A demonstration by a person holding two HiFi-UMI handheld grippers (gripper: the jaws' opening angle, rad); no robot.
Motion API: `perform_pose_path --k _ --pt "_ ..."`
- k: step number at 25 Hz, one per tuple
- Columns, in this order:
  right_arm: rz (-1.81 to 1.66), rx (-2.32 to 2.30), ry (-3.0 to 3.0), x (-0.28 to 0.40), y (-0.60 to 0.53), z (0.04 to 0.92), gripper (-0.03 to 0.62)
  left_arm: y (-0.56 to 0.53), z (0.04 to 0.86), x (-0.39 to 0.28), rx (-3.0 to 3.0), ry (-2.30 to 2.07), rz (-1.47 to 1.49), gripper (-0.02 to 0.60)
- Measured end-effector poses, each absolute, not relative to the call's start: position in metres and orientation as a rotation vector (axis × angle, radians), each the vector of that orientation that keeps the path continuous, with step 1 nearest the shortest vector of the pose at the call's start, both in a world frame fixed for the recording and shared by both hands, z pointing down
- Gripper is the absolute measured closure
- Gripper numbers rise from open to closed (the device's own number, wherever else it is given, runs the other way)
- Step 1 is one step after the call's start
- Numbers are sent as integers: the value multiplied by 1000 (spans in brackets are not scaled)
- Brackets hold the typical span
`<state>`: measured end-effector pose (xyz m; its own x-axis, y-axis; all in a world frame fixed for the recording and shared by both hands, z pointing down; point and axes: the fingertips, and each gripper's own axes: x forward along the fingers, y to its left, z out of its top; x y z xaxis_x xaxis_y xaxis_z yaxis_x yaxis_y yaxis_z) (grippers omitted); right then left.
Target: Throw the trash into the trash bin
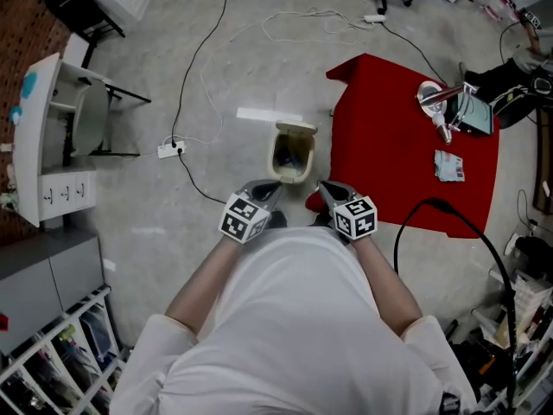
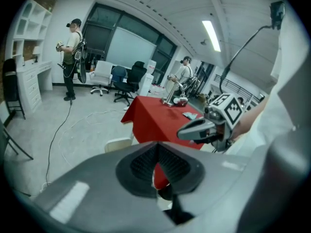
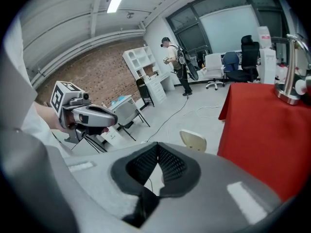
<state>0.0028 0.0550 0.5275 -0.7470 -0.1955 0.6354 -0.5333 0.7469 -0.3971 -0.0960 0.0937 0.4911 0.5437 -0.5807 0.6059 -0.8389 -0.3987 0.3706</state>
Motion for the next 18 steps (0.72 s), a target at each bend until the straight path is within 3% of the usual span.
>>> perform_pose_path --k 18 --pt "845 760 -2323 153 19 534 591 50 491 53 2217 -989 571 577"
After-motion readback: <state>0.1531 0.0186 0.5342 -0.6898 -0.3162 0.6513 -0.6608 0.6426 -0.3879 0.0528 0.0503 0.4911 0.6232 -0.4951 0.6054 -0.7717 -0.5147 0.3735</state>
